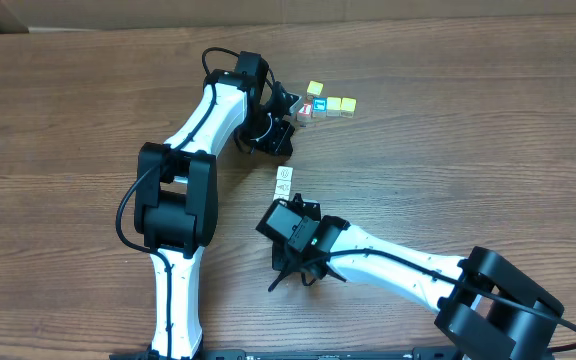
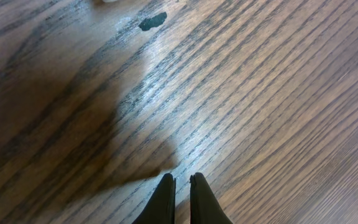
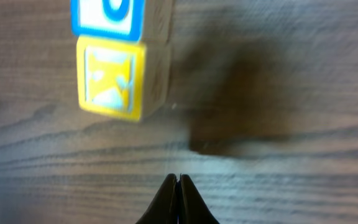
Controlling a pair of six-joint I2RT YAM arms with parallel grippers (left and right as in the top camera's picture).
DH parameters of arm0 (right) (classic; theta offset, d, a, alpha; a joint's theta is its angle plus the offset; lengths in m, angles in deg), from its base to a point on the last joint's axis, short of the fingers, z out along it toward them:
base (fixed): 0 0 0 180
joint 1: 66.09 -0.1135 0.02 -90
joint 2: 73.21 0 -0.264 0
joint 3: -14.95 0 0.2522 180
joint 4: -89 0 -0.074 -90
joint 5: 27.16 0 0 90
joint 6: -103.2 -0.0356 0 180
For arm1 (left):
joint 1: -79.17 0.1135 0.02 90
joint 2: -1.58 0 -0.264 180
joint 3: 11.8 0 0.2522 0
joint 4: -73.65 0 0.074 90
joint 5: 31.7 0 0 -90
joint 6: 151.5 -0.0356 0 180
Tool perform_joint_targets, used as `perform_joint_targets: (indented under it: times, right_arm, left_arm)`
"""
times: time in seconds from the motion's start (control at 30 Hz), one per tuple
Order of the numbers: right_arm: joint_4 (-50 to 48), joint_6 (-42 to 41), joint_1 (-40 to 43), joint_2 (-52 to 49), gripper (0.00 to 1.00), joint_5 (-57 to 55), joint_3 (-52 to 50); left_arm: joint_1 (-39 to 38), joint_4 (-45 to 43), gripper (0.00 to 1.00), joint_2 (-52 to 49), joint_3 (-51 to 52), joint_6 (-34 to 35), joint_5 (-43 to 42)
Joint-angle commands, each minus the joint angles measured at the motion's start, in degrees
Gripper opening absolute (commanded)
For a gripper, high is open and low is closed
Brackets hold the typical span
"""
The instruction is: Flip 5 blocks
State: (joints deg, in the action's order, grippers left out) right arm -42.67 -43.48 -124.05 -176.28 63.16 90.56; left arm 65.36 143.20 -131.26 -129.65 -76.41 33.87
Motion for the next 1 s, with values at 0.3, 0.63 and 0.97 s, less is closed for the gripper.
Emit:
perform_joint_targets:
  times: [0.3,0.63,0.97]
  right_arm:
    - [-3.04,-5.49,-8.31,-0.07,0.04,-16.35,-0.02]
    - [-6.25,-5.44,-8.31,-2.62,0.04,-16.11,-0.02]
    - [-7.26,-5.46,-8.2,-4.37,0.04,-16.15,-0.02]
  left_arm:
    - [-0.04,-0.15,0.04,-0.94,0.79,1.27,0.61]
    - [-0.09,-0.15,0.04,-0.94,0.79,1.68,0.61]
    - [-0.59,-0.42,0.04,-0.94,1.55,1.66,0.61]
